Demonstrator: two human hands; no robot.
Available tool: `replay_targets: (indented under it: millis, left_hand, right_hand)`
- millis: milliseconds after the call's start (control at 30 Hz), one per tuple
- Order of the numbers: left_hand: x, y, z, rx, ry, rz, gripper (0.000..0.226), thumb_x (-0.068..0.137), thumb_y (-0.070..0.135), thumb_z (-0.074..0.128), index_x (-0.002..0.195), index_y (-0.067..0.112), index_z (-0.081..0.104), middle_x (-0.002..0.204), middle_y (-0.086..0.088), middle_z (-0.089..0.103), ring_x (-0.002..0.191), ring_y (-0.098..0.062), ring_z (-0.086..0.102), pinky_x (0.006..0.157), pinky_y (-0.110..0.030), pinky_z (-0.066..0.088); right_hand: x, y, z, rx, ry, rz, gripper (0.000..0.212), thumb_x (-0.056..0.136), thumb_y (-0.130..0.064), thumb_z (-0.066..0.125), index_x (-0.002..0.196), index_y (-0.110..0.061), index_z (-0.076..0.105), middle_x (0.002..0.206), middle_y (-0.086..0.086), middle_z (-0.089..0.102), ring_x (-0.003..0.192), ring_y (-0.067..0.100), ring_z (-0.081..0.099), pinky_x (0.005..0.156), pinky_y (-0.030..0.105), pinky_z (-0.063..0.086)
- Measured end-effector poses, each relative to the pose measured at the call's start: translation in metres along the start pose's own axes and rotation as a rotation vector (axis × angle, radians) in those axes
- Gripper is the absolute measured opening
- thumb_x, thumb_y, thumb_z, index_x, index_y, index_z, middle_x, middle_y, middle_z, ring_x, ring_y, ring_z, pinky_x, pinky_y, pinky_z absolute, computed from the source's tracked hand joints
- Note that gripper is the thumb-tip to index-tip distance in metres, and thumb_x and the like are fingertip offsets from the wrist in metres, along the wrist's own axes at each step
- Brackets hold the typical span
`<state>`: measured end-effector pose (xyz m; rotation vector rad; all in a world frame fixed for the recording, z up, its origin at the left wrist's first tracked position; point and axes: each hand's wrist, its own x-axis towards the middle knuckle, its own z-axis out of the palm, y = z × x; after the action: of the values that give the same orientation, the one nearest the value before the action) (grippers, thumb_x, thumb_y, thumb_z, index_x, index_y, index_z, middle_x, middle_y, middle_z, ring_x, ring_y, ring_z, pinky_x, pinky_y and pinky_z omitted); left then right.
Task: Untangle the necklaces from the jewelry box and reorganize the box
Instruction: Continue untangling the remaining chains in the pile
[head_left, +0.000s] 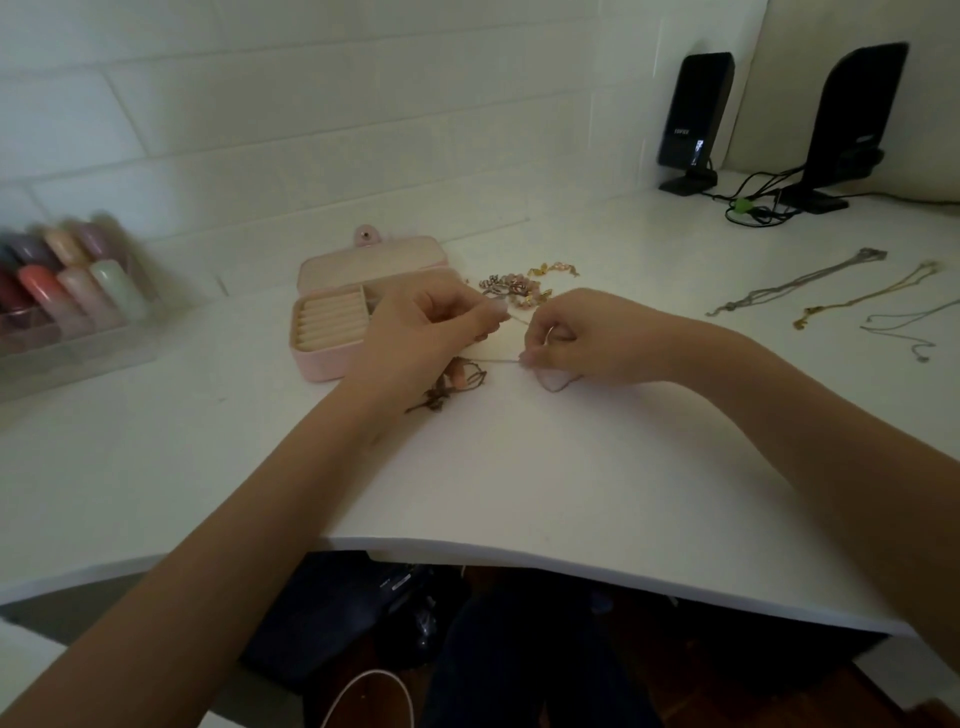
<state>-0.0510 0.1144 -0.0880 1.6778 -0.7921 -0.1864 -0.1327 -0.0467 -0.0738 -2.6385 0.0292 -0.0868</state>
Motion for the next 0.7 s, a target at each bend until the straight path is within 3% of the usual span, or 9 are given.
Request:
replay_targets:
  millis: [67, 167, 267, 367, 467, 533, 600, 700]
  left_hand:
    - [0.000, -0.002, -0.003, 0.050, -0.043, -0.009, 0.009, 0.082, 0.018, 0.072, 0.083, 0.009, 0.072, 0.061, 0.000, 0.059, 0.040, -0.012, 0.048, 0.036, -0.018, 0.037]
    - [-0.001, -0.002, -0.005, 0.119, -0.172, -0.043, 0.008, 0.082, 0.014, 0.072, 0.087, 0.007, 0.071, 0.055, 0.001, 0.062, 0.035, -0.012, 0.043, 0.037, -0.018, 0.037]
    - [-0.003, 0.000, -0.004, 0.192, -0.245, -0.082, 0.006, 0.086, 0.011, 0.068, 0.088, 0.007, 0.071, 0.054, 0.004, 0.064, 0.031, -0.005, 0.041, 0.032, -0.015, 0.032]
    - [-0.002, 0.001, -0.006, 0.164, -0.205, -0.099, 0.012, 0.089, 0.010, 0.063, 0.087, 0.000, 0.068, 0.056, 0.002, 0.066, 0.032, -0.005, 0.046, 0.030, -0.014, 0.030]
    - [0.000, 0.001, -0.008, 0.115, -0.114, -0.121, 0.018, 0.093, 0.014, 0.059, 0.087, -0.002, 0.064, 0.063, -0.003, 0.069, 0.041, -0.012, 0.058, 0.031, -0.017, 0.034]
    - [0.000, 0.002, -0.007, 0.086, -0.094, -0.131, 0.019, 0.095, 0.015, 0.055, 0.089, -0.002, 0.062, 0.063, -0.002, 0.069, 0.047, -0.014, 0.062, 0.032, -0.018, 0.035]
    - [-0.001, 0.003, -0.005, 0.088, -0.115, -0.112, 0.020, 0.097, 0.015, 0.052, 0.090, -0.002, 0.062, 0.062, -0.002, 0.068, 0.048, -0.014, 0.062, 0.032, -0.018, 0.035]
    - [-0.003, 0.003, -0.003, 0.090, -0.154, -0.070, 0.023, 0.097, 0.016, 0.051, 0.091, -0.004, 0.061, 0.061, -0.002, 0.068, 0.045, -0.013, 0.060, 0.033, -0.018, 0.034]
  right_hand:
    - [0.001, 0.009, -0.006, -0.035, 0.076, 0.044, 0.016, 0.093, -0.027, 0.060, 0.084, -0.014, 0.061, 0.063, -0.006, 0.052, 0.054, -0.005, 0.049, 0.050, 0.010, 0.034]
    - [0.003, 0.021, -0.012, 0.010, 0.251, 0.146, 0.020, 0.094, -0.033, 0.057, 0.095, -0.013, 0.060, 0.086, -0.003, 0.054, 0.075, 0.009, 0.047, 0.055, 0.017, 0.032]
    - [0.004, 0.026, -0.016, 0.042, 0.305, 0.200, 0.019, 0.095, -0.033, 0.056, 0.097, -0.014, 0.058, 0.087, -0.005, 0.050, 0.083, 0.012, 0.045, 0.054, 0.020, 0.029]
    - [0.003, 0.029, -0.018, 0.003, 0.228, 0.221, 0.018, 0.094, -0.035, 0.056, 0.089, -0.018, 0.055, 0.078, -0.010, 0.049, 0.072, 0.008, 0.046, 0.056, 0.017, 0.030]
    - [-0.002, 0.023, -0.018, -0.043, 0.064, 0.134, 0.015, 0.091, -0.028, 0.061, 0.079, -0.024, 0.053, 0.072, -0.012, 0.054, 0.065, 0.002, 0.048, 0.060, 0.018, 0.036]
    - [-0.004, 0.017, -0.014, -0.013, 0.020, 0.041, 0.006, 0.087, -0.021, 0.063, 0.089, -0.024, 0.059, 0.085, -0.014, 0.057, 0.078, 0.006, 0.054, 0.074, 0.023, 0.039]
    - [-0.002, 0.008, -0.005, 0.046, 0.110, -0.031, 0.023, 0.084, -0.016, 0.063, 0.105, -0.027, 0.061, 0.099, -0.015, 0.057, 0.095, 0.007, 0.052, 0.082, 0.022, 0.039]
    - [0.004, -0.007, 0.010, 0.318, 0.252, -0.083, 0.015, 0.086, -0.014, 0.065, 0.102, -0.015, 0.067, 0.094, -0.006, 0.069, 0.089, 0.009, 0.065, 0.081, 0.018, 0.050]
